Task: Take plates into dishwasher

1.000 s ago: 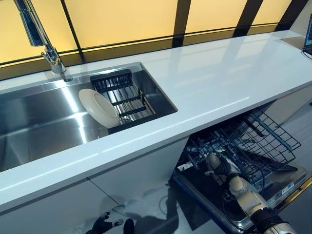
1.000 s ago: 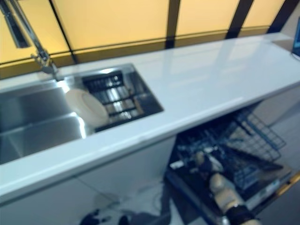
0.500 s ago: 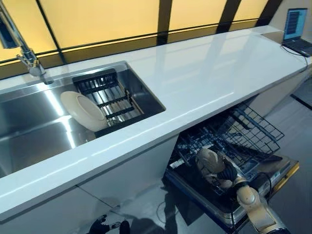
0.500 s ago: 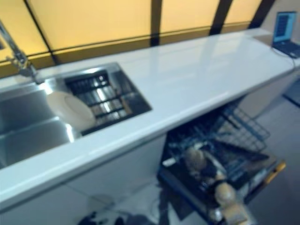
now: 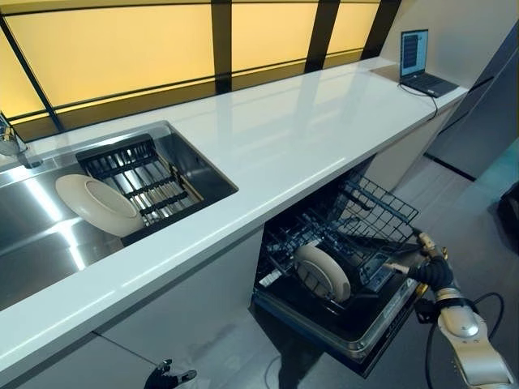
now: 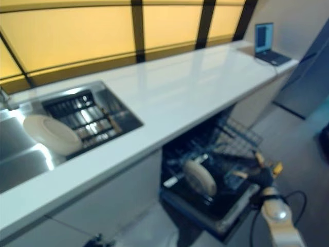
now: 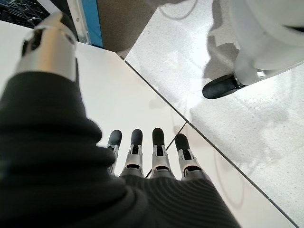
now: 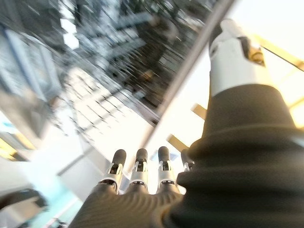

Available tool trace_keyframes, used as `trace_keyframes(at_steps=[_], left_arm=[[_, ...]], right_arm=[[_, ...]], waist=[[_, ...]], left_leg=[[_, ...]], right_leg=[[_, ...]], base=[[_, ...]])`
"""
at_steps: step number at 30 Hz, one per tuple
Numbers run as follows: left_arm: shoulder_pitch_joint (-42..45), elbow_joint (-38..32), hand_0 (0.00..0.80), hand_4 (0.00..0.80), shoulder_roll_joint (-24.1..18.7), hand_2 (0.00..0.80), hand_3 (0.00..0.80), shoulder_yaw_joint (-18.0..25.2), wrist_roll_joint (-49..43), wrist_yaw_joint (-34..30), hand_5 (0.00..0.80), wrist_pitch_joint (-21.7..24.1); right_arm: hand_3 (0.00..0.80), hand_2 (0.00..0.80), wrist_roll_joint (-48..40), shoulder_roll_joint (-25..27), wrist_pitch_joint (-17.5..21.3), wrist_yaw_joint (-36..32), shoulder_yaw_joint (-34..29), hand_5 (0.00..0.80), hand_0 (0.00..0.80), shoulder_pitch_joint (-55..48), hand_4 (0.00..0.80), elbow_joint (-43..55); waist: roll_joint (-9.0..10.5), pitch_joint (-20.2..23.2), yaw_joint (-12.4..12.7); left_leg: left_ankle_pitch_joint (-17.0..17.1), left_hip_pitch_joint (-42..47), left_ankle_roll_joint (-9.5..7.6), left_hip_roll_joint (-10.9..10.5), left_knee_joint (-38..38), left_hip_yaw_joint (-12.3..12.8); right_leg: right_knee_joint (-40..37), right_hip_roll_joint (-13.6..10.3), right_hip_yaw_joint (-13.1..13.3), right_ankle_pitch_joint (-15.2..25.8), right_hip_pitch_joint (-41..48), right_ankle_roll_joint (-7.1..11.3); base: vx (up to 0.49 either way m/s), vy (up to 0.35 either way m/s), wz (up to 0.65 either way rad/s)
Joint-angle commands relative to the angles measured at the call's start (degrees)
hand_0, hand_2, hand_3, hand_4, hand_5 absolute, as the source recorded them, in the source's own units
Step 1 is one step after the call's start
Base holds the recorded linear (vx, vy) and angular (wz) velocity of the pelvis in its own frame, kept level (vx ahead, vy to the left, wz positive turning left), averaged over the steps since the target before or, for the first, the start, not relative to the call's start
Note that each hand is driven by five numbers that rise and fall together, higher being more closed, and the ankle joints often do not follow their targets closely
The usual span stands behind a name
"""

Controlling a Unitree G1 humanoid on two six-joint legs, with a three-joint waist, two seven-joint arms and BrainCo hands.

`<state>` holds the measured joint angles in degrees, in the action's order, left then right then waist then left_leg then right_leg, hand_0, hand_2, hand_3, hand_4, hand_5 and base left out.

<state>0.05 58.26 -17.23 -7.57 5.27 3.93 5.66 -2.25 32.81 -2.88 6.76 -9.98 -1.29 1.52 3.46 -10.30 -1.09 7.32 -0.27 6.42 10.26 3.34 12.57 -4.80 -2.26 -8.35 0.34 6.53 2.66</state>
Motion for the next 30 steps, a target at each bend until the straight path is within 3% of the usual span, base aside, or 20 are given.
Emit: trace_keyframes(at_steps=[1,6,8,12,15,18,21,22,25,26,27,28,30], left_arm=[[-0.9,3.13,0.0,0.0,-0.29,0.0,0.0,0.55,-0.06,0.84,0.0,0.76],[0.47,5.12,0.0,0.0,0.53,0.0,0.0,0.48,0.05,0.12,0.0,1.97],[0.75,6.09,0.0,0.0,0.81,0.0,0.0,0.51,-0.4,-0.61,0.0,2.16],[2.58,6.75,0.0,0.0,1.27,0.0,0.0,0.99,-0.68,-1.03,0.0,2.8],[3.84,6.78,0.0,0.0,0.94,0.0,0.0,1.87,-0.62,-1.53,0.0,3.33],[4.46,6.63,0.0,0.0,1.02,0.0,0.0,2.09,-0.6,-1.37,0.0,3.84],[4.41,6.74,0.0,0.0,0.84,0.0,0.0,2.22,-0.43,-1.56,0.0,4.48],[4.34,6.87,0.0,0.0,0.77,0.0,0.0,2.21,-0.79,-1.66,0.0,4.55],[3.83,7.46,0.0,0.0,0.5,0.0,0.0,1.33,-2.13,-2.03,0.0,4.48],[3.38,7.65,0.0,0.0,0.38,0.0,0.0,0.65,-2.42,-2.22,0.0,4.2],[3.38,7.65,0.0,0.0,0.4,0.0,0.0,0.66,-2.43,-2.22,0.0,4.19],[2.67,7.63,0.0,0.0,-0.12,0.0,0.0,-0.61,-2.82,-2.43,0.0,3.36],[2.25,7.25,0.0,0.0,-0.7,0.0,0.0,-1.6,-2.87,-2.37,0.0,2.15]], right_arm=[[0.0,0.0,-2.42,4.89,5.42,0.98,-3.34,0.0,0.0,2.38,0.0,6.66],[0.0,0.0,-3.57,7.29,5.79,0.37,-3.74,0.0,0.0,5.65,0.0,8.91],[0.0,0.0,-3.76,7.94,6.29,0.29,-3.94,0.0,0.0,6.44,0.0,9.3],[0.0,0.0,-6.35,9.45,9.72,-1.14,-5.17,0.0,0.0,7.12,0.0,10.53],[0.0,0.0,-8.77,9.11,12.91,-2.94,-6.29,0.0,0.0,6.39,0.0,12.12],[0.0,0.0,-9.38,8.71,14.58,-3.65,-6.87,0.0,0.0,5.62,0.0,13.39],[0.0,0.0,-8.57,8.32,14.74,-3.17,-6.61,0.0,0.0,6.72,0.0,14.73],[0.0,0.0,-8.12,8.06,14.65,-3.05,-6.43,0.0,0.0,7.1,0.0,14.97],[0.0,0.0,-7.16,7.34,13.85,-2.47,-5.26,0.0,0.0,8.28,0.0,15.52],[0.0,0.0,-6.72,7.0,13.7,-2.22,-4.51,0.0,0.0,8.74,0.0,15.6],[0.0,0.0,-6.71,7.0,13.7,-2.21,-4.49,0.0,0.0,8.76,0.0,15.59],[0.0,0.0,-6.9,7.08,13.17,-1.46,-3.16,0.0,0.0,9.21,0.0,15.92],[0.0,0.0,-7.72,7.71,12.69,-0.88,-2.21,0.0,0.0,10.15,0.0,15.47]], waist=[[-1.0,4.08,-0.3],[-1.86,4.5,0.9],[-1.98,4.48,0.94],[-1.03,4.43,1.17],[-0.57,4.59,1.38],[-0.27,4.91,2.39],[-0.05,5.79,4.29],[0.02,6.11,4.68],[0.12,6.24,4.79],[-0.45,6.36,4.67],[-0.46,6.45,4.7],[-1.68,6.01,4.02],[-2.27,5.4,2.9]], left_leg=[[2.78,-6.62,1.06,4.47,-1.09,-1.52],[1.63,-7.29,0.99,3.45,-5.05,-2.91],[0.88,-8.13,0.82,2.81,-8.71,-1.33],[-3.98,-9.43,-0.86,1.08,-17.66,3.19],[-6.85,-8.28,-1.91,-0.27,-17.29,5.32],[-6.93,-7.91,-2.18,-1.94,-16.04,4.06],[-6.93,-6.33,-4.28,-5.39,-12.4,1.63],[-6.78,-5.98,-5.15,-6.47,-11.15,0.94],[-7.08,-4.05,-7.59,-9.4,-8.43,-1.36],[-6.92,-3.49,-8.83,-10.25,-7.39,-2.69],[-6.88,-3.59,-8.86,-10.26,-7.35,-2.64],[-7.13,-2.17,-10.28,-11.04,-6.32,-5.27],[-7.18,-0.43,-10.56,-11.41,-4.9,-7.27]], right_leg=[[7.71,-1.42,1.02,-6.18,0.88,-0.12],[9.68,-1.53,-0.47,-7.58,1.84,-1.21],[9.92,-1.96,-1.79,-7.9,2.6,-1.54],[9.62,-3.99,-4.45,-7.19,3.63,-1.28],[8.96,-5.2,-5.96,-6.33,4.29,-0.25],[8.44,-6.07,-6.36,-5.65,4.98,0.68],[10.35,-8.7,-7.48,-5.03,5.19,3.08],[12.21,-9.98,-7.58,-3.09,4.41,3.79],[22.73,-13.89,-5.92,2.5,0.03,4.71],[29.09,-15.01,-4.02,5.7,-2.74,4.73],[29.2,-15.03,-3.93,5.71,-2.95,4.75],[39.21,-14.92,0.22,9.26,-8.04,4.47],[42.89,-12.77,3.55,9.61,-13.25,3.91]], base=[[0.015,-0.076,0.02],[0.049,-0.027,0.04],[0.067,0.025,0.25],[0.066,0.091,0.47],[0.144,0.204,0.42],[0.138,0.198,0.35],[0.197,0.319,0.42],[0.17,0.301,0.47],[0.146,0.344,0.74],[0.087,0.217,0.52],[0.15,0.314,0.8],[0.145,0.216,0.79],[0.166,0.131,0.82]])
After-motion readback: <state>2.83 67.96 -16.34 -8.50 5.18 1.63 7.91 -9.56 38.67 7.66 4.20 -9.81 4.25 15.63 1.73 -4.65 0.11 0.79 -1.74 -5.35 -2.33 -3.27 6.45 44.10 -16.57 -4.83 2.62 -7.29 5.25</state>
